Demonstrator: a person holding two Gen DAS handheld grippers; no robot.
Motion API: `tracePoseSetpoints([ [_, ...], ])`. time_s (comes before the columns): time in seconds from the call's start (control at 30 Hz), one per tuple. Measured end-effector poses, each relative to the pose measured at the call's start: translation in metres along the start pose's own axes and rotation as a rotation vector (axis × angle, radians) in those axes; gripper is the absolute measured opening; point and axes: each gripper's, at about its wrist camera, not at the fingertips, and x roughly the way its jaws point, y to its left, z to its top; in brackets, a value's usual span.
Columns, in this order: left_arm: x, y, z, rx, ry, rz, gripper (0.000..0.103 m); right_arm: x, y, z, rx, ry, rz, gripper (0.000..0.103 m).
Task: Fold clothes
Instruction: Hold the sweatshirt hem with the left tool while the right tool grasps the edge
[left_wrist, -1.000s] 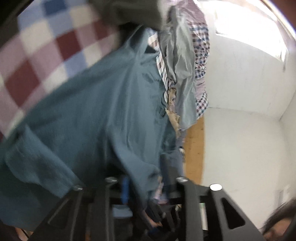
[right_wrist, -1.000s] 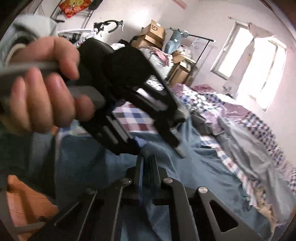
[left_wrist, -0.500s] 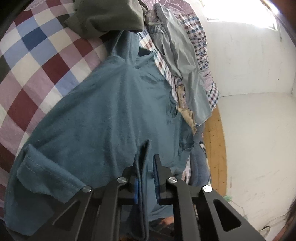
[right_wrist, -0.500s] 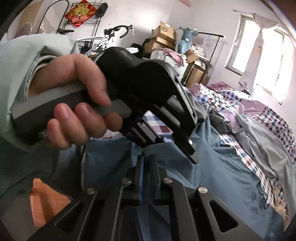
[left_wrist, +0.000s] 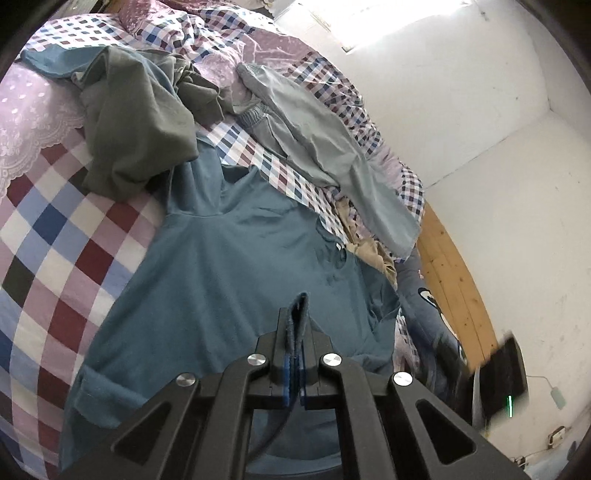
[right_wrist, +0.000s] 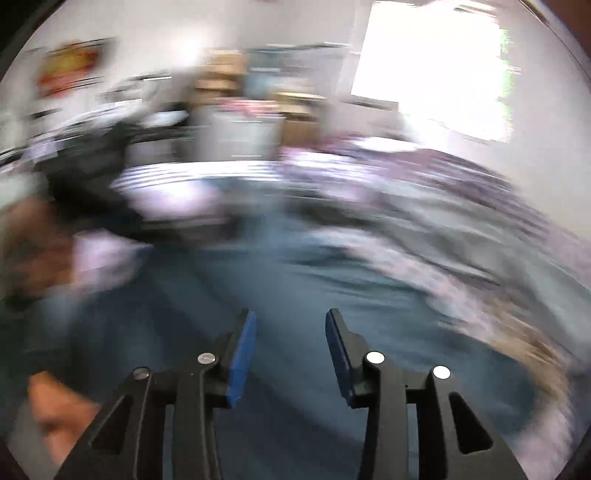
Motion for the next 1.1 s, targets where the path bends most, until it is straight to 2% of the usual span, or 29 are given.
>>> tracePoseSetpoints([
  [0.13, -0.002, -0.007, 0.0, 0.021, -0.01, -0.009, 0.001, -0.013, -0.151, -0.024, 0.418, 0.094, -0.267, 0.045],
  [0.23, -0.004, -0.015, -0.001, 0.057, -0.023, -0.009, 0.001, -0.015, -0.221, -0.044, 0.569, 0.18, -0.322, 0.046],
  [0.33, -0.007, -0.02, -0.001, 0.076, -0.031, -0.021, 0.001, -0.004, -0.253, -0.054, 0.601, 0.254, -0.27, 0.046],
  [0.4, -0.008, -0.02, 0.0, 0.074, -0.034, -0.021, 0.001, 0.01, -0.255, -0.052, 0.558, 0.301, -0.248, 0.046],
  [0.53, -0.01, -0.021, 0.0, 0.069, -0.049, -0.026, 0.001, 0.041, -0.241, -0.051, 0.526, 0.466, -0.191, 0.043],
  [0.7, -0.022, -0.031, -0.004, 0.115, -0.104, -0.064, 0.001, 0.059, -0.212, -0.055, 0.526, 0.522, -0.118, 0.043],
  [0.83, -0.03, -0.036, -0.01, 0.144, -0.133, -0.063, 0.001, 0.076, -0.207, -0.072, 0.57, 0.596, -0.129, 0.043],
  [0.9, -0.027, -0.034, -0.01, 0.136, -0.118, -0.055, 0.001, 0.083, -0.207, -0.082, 0.593, 0.629, -0.144, 0.039],
  [0.97, -0.025, -0.032, -0.011, 0.129, -0.105, -0.047, 0.001, 0.088, -0.206, -0.09, 0.606, 0.657, -0.169, 0.03],
  [1.1, -0.024, -0.029, -0.012, 0.123, -0.095, -0.03, 0.001, 0.086, -0.206, -0.1, 0.635, 0.652, -0.205, 0.015],
])
